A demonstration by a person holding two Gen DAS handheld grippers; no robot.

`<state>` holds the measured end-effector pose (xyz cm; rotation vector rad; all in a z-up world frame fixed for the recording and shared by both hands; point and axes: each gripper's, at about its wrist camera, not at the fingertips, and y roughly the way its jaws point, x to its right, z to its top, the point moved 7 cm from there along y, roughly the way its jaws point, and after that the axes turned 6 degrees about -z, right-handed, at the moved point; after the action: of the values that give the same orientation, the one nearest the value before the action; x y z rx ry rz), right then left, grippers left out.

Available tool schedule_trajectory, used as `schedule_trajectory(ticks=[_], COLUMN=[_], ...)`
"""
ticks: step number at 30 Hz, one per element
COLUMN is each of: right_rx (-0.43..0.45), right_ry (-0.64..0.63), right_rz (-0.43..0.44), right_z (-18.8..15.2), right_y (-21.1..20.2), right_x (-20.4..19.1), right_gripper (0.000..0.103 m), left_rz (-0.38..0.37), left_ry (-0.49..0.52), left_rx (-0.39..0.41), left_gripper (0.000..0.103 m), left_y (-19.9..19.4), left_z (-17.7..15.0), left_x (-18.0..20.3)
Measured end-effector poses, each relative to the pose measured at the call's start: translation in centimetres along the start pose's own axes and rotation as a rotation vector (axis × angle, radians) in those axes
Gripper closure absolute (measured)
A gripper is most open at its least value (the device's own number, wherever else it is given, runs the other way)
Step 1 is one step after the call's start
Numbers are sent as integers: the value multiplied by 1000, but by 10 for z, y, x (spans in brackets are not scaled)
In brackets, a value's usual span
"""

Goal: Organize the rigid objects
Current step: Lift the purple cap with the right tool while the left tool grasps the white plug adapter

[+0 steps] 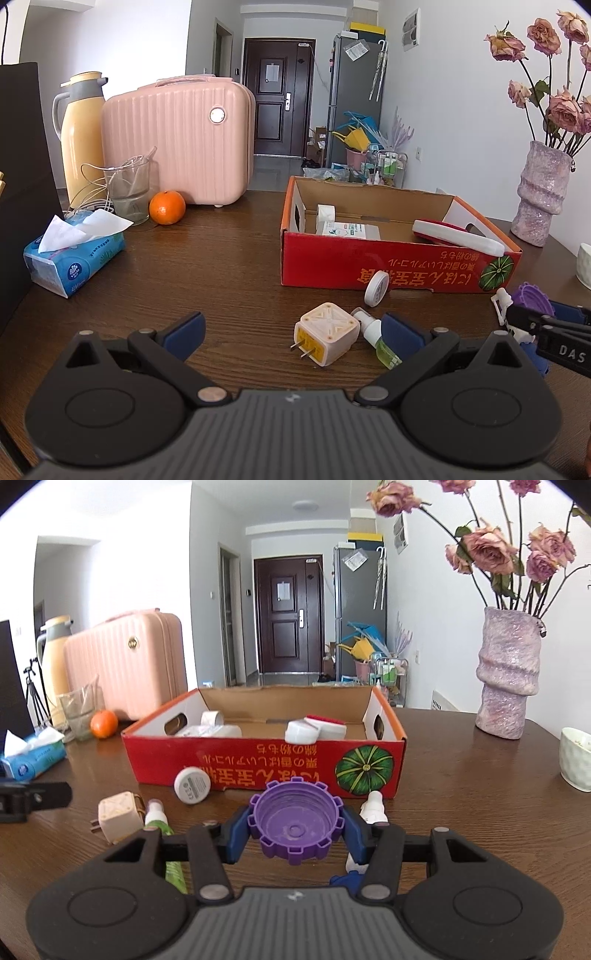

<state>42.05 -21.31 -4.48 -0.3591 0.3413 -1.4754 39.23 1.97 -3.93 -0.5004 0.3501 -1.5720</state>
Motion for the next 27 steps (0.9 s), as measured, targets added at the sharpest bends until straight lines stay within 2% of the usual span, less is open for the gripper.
schedule_trajectory(ticks=[13,27], right_rx=[38,19], right_ry=[49,58], right_rz=[3,-21], right_z=[2,-3], right_y=[-21,-17], right_x=[11,16], right_gripper=[51,51], left_rz=[3,-6], left_ry=[60,93], left_rx=[-69,-123], left_gripper=[0,0], left_y=[24,62], left_z=[-10,-14], left_x=[2,1])
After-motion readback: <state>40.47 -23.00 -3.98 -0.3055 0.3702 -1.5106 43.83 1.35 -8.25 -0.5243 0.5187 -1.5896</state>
